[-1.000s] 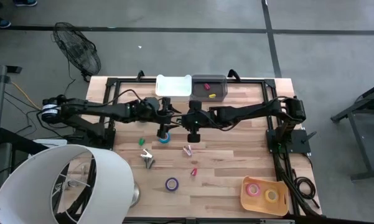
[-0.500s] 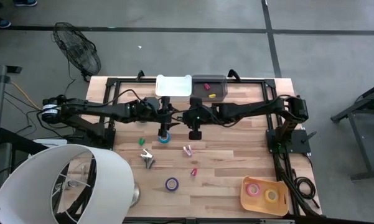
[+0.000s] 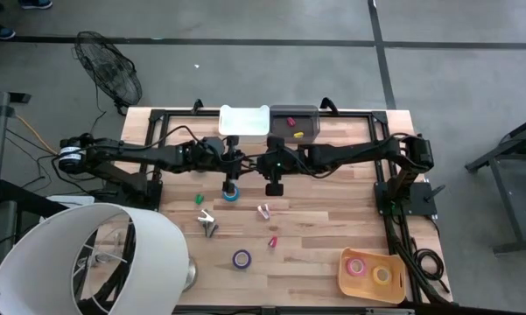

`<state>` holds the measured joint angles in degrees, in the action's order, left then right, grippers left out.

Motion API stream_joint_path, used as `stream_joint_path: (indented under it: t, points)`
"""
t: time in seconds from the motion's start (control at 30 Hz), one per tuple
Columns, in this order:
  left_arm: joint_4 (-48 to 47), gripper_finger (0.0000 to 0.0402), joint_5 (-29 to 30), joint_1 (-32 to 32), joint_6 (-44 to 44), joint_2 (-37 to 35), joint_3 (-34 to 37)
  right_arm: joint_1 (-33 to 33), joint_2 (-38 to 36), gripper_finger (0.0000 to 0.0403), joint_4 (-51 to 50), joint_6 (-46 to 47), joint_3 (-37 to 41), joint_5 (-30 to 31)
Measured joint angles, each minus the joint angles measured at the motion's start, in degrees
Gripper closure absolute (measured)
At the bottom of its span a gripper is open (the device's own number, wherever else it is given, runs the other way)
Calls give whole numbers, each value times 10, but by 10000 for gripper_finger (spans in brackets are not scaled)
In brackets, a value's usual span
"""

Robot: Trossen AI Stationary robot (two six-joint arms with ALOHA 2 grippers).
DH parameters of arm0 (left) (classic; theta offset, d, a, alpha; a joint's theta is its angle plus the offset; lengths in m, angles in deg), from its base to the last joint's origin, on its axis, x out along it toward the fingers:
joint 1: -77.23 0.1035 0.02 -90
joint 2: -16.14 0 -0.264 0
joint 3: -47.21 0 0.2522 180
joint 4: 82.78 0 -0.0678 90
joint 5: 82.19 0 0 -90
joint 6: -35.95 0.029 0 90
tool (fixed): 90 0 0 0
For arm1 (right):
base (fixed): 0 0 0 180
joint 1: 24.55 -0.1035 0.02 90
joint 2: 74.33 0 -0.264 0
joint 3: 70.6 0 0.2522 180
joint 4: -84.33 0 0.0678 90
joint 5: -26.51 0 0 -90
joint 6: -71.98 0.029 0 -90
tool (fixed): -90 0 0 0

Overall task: Pick and place Stapler, Stapler remover, tape
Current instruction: Put the blue staple remover into the white bin

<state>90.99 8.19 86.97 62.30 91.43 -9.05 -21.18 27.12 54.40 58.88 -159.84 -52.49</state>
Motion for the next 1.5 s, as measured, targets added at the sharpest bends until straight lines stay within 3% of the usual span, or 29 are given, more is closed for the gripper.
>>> stream_joint_path:
  t: [0.3, 0.53, 0.7, 1.0, 1.2, 1.5]
  points:
    - [0, 307, 0, 0, -1, 0, 0, 0, 0, 317, 0, 0, 0, 2]
    - [0, 308, 8, 0, 2, 0, 0, -7, 0, 255, -9, -3, 0, 40]
    - [0, 310, 53, 0, 2, 0, 0, -9, 0, 229, -33, 8, 0, 75]
    - [3, 310, 225, 10, -29, 0, 0, 6, 0, 220, -142, 112, 0, 125]
    - [13, 310, 240, 65, -83, 9, 0, 36, 0, 218, -186, 165, 0, 126]
    - [64, 299, 255, 135, -158, 81, 0, 88, 0, 218, -266, 232, 0, 125]
